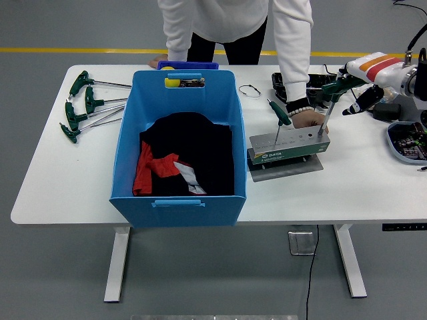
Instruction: Lift tool from toolbox,place it in box,lift tool from toolbox,place it in box
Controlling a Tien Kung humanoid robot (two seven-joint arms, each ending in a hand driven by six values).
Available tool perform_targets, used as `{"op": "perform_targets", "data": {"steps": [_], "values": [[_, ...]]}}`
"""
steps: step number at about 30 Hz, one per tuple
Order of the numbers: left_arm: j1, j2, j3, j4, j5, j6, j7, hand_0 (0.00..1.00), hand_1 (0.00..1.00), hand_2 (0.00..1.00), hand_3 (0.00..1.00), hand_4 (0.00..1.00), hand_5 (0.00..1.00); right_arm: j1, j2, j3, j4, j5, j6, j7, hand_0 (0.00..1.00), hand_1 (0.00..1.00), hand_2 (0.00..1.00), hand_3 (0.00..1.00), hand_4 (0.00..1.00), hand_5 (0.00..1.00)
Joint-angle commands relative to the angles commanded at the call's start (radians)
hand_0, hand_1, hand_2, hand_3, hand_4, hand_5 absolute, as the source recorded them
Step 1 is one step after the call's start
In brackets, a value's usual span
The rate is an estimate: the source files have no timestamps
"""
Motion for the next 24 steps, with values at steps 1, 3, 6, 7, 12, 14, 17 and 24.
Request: {"op": "perform_targets", "data": {"steps": [1, 3, 6, 7, 12, 14, 17, 24], "values": [[-0.001, 0.0, 0.001, 0.0, -0.002, 0.0, -0.001, 0.81, 0.798, 0.82, 0.837, 0.668, 0.998, 0.0, 0.0, 0.001, -0.002, 0.0, 0.0, 0.0, 0.553, 0.464, 0.447, 0.566, 0.998, 0.295], [-0.004, 0.0, 0.004, 0.0, -0.006, 0.0, -0.003, 0.81, 0.798, 0.82, 0.837, 0.668, 0.998, 0.0, -0.002, 0.002, -0.006, -0.003, 0.003, -0.002, 0.553, 0.464, 0.447, 0.566, 0.998, 0.295], [-0.008, 0.0, 0.007, 0.0, -0.011, 0.0, -0.005, 0.809, 0.797, 0.82, 0.837, 0.669, 0.998, -0.002, -0.003, 0.002, -0.013, -0.003, 0.007, -0.003, 0.537, 0.433, 0.418, 0.535, 0.998, 0.294], [-0.01, 0.0, 0.007, 0.0, -0.011, 0.001, -0.006, 0.809, 0.797, 0.82, 0.837, 0.669, 0.998, -0.003, -0.004, 0.003, -0.016, -0.003, 0.008, -0.004, 0.537, 0.433, 0.418, 0.535, 0.998, 0.294], [-0.017, 0.001, 0.008, 0.0, -0.011, 0.002, -0.006, 0.809, 0.794, 0.816, 0.837, 0.669, 0.998, -0.006, -0.004, 0.005, -0.024, -0.007, 0.008, -0.007, 0.537, 0.437, 0.417, 0.53, 0.998, 0.295], [-0.019, 0.001, 0.008, 0.0, -0.011, 0.001, -0.006, 0.809, 0.794, 0.816, 0.837, 0.669, 0.998, -0.006, -0.004, 0.007, -0.027, -0.008, 0.008, -0.008, 0.537, 0.437, 0.417, 0.53, 0.998, 0.295], [-0.024, 0.002, 0.009, 0.0, -0.009, 0.001, -0.006, 0.808, 0.793, 0.815, 0.836, 0.669, 0.998, -0.008, -0.003, 0.011, -0.034, 0.001, 0.012, -0.013, 0.534, 0.435, 0.422, 0.524, 0.998, 0.295], [-0.033, 0.005, 0.011, -0.002, -0.008, 0.001, -0.007, 0.808, 0.792, 0.814, 0.837, 0.669, 0.998, -0.005, 0.0, 0.012, -0.027, 0.031, 0.039, -0.029, 0.489, 0.413, 0.419, 0.522, 0.998, 0.294]]}}
